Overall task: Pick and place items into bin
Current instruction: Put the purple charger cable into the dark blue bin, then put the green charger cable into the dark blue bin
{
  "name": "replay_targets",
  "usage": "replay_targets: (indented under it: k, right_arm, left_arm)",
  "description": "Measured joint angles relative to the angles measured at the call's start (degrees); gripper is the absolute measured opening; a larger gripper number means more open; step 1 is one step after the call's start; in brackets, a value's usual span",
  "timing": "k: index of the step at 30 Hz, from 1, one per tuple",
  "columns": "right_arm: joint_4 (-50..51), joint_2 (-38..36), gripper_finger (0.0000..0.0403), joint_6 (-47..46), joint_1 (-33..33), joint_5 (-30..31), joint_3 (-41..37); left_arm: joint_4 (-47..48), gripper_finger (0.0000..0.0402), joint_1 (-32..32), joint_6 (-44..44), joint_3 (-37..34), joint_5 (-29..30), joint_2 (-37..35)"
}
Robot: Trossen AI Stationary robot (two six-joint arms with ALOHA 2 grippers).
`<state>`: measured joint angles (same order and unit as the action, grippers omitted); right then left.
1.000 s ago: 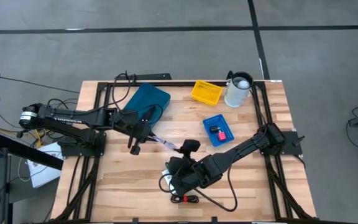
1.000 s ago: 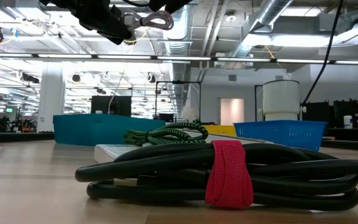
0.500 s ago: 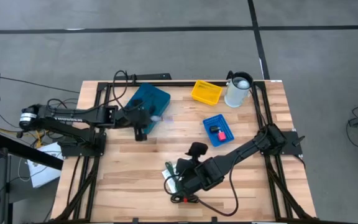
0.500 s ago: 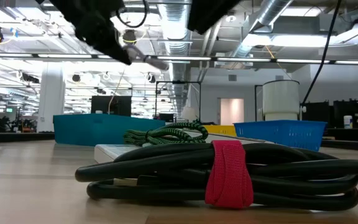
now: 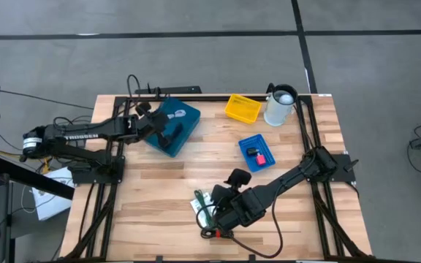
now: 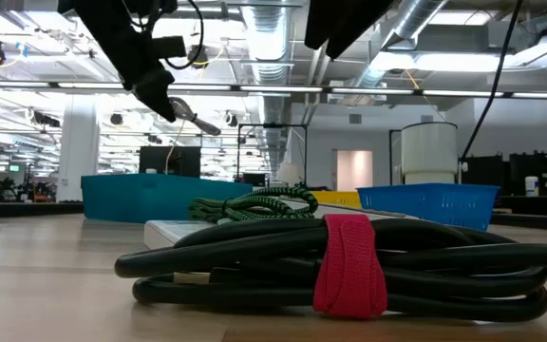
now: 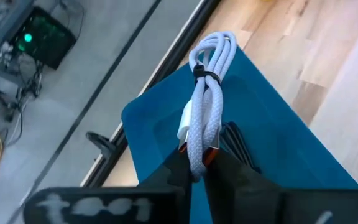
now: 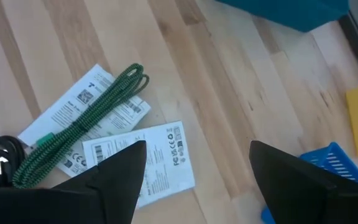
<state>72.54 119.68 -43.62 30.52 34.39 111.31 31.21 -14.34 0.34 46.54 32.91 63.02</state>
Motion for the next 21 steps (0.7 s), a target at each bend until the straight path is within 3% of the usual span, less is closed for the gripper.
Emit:
replay_targets:
  k: [16, 21]
  right_arm:
    - [-3.13, 0.63, 0.0282, 0.01, 0.22, -0.05, -3.24]
    - [-4.81, 0.63, 0.0282, -0.02, 0.23, -0.07, -4.77]
  left_arm:
    - [-0.04, 0.0087, -1.89, -3.13, 0.0, -0.1, 0.0]
    - [-0.23, 0.0111, -1.89, -4.66, 0.0, -3.0, 0.0]
